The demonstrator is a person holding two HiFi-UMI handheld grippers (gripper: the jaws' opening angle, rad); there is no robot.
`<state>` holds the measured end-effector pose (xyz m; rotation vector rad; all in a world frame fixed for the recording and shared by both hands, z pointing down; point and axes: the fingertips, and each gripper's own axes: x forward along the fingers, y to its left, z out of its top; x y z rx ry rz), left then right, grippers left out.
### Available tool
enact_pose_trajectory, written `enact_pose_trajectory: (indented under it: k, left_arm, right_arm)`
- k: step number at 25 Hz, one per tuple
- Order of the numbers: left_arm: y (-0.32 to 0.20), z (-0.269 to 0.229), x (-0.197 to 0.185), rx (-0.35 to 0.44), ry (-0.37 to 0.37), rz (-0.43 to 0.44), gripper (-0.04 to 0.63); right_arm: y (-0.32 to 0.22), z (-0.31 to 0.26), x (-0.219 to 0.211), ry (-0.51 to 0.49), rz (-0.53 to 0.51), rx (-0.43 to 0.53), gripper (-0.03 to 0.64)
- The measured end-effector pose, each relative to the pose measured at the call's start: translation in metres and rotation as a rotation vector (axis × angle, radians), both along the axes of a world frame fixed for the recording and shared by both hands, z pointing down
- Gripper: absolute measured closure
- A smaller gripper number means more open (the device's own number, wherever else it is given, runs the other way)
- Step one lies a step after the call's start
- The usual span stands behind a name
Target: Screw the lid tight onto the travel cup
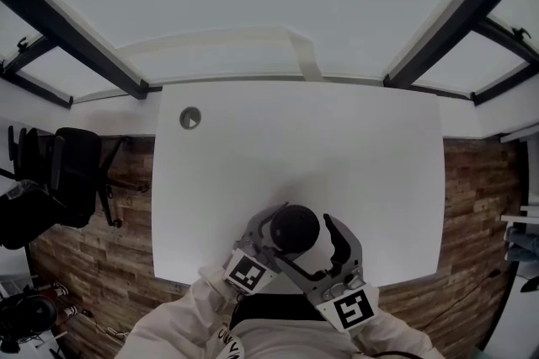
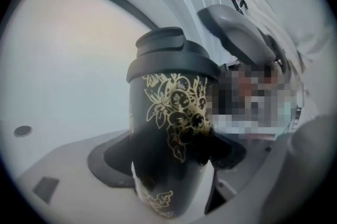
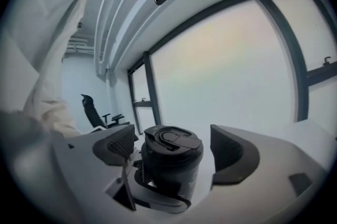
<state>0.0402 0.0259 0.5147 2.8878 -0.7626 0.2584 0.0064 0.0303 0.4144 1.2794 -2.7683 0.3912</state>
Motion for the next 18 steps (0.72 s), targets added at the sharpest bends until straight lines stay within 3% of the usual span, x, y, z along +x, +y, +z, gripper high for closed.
enact_pose_trajectory:
  k: [3, 7, 10, 14, 18]
  left_arm:
    - [0.001, 0.000, -0.001, -0.025, 0.016, 0.100, 0.190]
    - [0.002, 0.002, -0.003, -0.068, 0.017, 0.247, 0.190]
    - [0.006, 0.004, 0.000, -0.077, 0.005, 0.350, 0.190]
    - [0.008, 0.011, 0.004, -0.081, 0.044, 0.389, 0.190]
    - [0.003, 0.006, 0.000, -0.085, 0.021, 0.355, 0.190]
  right_arm:
    - [0.006, 0.004, -0.002, 0.028, -0.243, -0.024, 0.186]
    - [0.006, 0.030, -0.003, 0.174, -0.619, -0.030, 0.186]
    - [-0.001, 0.036, -0.011, 0.160, -0.770, -0.065, 0.186]
    - [-0.002, 0.044, -0.026, 0.187, -0.876, -0.057, 0.186]
    - [-0.004, 0.048, -0.027, 0.181, -0.791, -0.082, 0.186]
